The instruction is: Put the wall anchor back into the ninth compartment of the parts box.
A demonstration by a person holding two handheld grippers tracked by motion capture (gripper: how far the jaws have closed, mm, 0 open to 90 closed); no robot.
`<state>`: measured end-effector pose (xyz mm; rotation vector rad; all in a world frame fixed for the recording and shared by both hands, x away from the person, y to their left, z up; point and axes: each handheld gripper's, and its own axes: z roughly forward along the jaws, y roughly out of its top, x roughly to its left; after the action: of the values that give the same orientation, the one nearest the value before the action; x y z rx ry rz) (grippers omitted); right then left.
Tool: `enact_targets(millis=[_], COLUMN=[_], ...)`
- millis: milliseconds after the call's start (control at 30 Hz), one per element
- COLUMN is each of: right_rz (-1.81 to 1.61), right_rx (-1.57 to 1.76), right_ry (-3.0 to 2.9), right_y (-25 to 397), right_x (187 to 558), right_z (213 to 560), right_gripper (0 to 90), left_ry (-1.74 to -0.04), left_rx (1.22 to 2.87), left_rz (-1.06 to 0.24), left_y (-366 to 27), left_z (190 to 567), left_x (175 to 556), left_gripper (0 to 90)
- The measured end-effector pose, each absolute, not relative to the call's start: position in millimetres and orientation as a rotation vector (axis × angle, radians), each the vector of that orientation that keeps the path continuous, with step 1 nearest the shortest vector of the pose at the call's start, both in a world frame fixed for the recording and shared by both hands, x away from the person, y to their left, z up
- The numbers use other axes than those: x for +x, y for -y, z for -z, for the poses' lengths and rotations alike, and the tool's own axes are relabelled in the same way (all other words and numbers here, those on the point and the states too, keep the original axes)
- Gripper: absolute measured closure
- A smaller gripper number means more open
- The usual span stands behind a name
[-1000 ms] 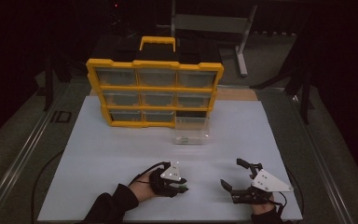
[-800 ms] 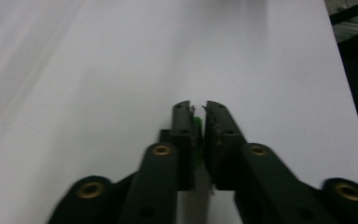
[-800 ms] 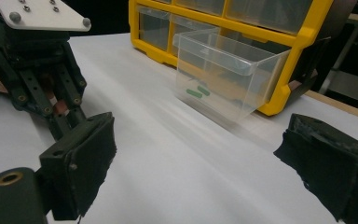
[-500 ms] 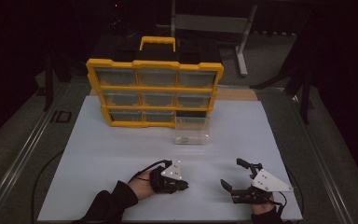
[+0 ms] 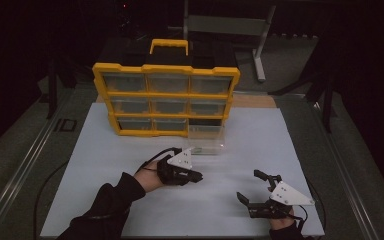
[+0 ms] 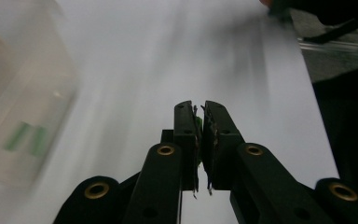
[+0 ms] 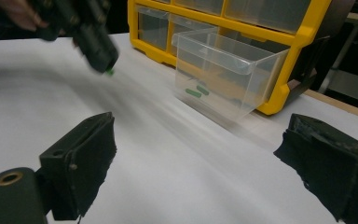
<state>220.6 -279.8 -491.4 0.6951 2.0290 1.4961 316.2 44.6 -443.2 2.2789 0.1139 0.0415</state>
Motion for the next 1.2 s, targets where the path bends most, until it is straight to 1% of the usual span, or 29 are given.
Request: enact_targets(millis=[267, 300, 500, 567, 700, 833, 1200], right_rz=[-1.496, -1.496, -1.497, -1.497, -1.501, -1.5, -1.503], right_rx=[0.696, 0.696, 0.697, 0.695, 0.7, 0.696, 0.696], right_ry=[-2.028, -2.028, -2.031, -2.028, -2.027, -2.028, -2.027], right_y=[280, 280, 280, 280, 281, 280, 280], right_x=[221, 221, 221, 221, 221, 221, 221], right_z=[491, 491, 492, 491, 492, 492, 492], right_gripper=[9.1, 9.1, 9.1, 9.1, 9.2, 9.1, 9.1], left_ry=[-0.121, -0.115, -0.122, -0.121, -0.119, -0.132, -0.189], left_rx=[2.256, 2.257, 2.24, 2.238, 2.227, 2.228, 2.203], left_rz=[-0.057, -0.074, -0.062, -0.089, -0.092, -0.119, -0.12], left_y=[-43, -43, -43, -42, -43, -42, -39], left_z=[420, 417, 404, 396, 386, 383, 383], left_x=[337, 339, 354, 361, 370, 379, 402], left_gripper=[85.2, 85.2, 85.2, 85.2, 85.2, 85.2, 85.2])
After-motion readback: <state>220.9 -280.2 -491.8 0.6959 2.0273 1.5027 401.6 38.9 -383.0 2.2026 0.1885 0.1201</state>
